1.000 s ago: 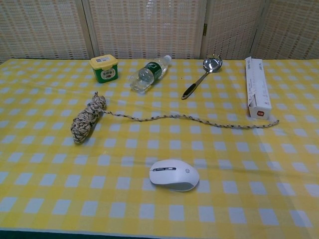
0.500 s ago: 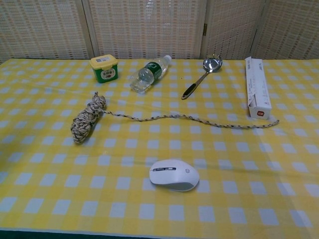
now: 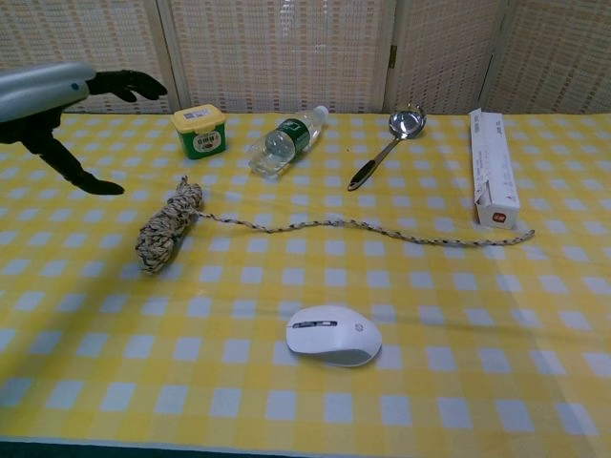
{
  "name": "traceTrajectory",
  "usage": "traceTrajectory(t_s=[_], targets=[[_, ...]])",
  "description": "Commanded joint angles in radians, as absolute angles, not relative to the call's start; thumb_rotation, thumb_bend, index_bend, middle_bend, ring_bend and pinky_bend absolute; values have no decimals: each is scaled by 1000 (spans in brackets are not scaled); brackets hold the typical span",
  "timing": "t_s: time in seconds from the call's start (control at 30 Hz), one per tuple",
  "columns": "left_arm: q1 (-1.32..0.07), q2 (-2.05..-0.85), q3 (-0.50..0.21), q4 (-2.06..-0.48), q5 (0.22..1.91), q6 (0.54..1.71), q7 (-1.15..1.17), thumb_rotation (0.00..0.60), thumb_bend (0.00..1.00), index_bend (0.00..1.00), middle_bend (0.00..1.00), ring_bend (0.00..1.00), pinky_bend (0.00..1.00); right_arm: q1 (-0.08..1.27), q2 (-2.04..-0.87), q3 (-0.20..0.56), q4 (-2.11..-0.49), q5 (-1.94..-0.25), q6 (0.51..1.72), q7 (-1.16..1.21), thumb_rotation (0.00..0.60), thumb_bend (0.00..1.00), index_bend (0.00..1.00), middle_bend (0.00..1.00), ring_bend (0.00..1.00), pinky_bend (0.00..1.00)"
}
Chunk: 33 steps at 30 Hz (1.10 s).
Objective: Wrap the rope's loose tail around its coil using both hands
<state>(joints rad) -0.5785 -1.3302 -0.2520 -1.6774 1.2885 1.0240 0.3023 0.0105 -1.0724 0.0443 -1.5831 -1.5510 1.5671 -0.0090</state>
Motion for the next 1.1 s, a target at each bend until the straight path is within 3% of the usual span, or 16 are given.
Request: traceTrajectory(t_s=[0.03, 0.23, 0.57, 0.93, 1.1], targets=[[-635, -1395, -274, -1624, 1219, 983, 355, 600, 196, 147, 150, 151, 95, 11, -1072, 44, -1584, -1549, 1564, -11, 600, 388, 0, 0, 33, 0], [-711, -1493, -293, -1539, 1079, 942, 426, 600, 195, 150, 152, 151, 92, 11, -1072, 47, -1585, -1540, 1558, -13, 600, 388, 0, 0, 30, 0], [-784, -1635, -262, -1380, 906, 934, 544, 600, 196, 152, 153, 151, 93, 13, -1074, 47, -1587, -1530, 1544, -18, 600, 388, 0, 0, 31, 0], [-789, -1658, -236, -1257, 788, 924, 576, 600, 196, 153, 152, 150, 98, 16, -1074, 48, -1592, -1530, 1539, -28, 600, 388, 0, 0, 33, 0], [-774, -1652, -245, -1214, 754, 921, 540, 600, 200, 209, 184, 189, 131, 18, -1078, 48, -1594, -1529, 1535, -35, 600, 388, 0, 0, 32, 0]])
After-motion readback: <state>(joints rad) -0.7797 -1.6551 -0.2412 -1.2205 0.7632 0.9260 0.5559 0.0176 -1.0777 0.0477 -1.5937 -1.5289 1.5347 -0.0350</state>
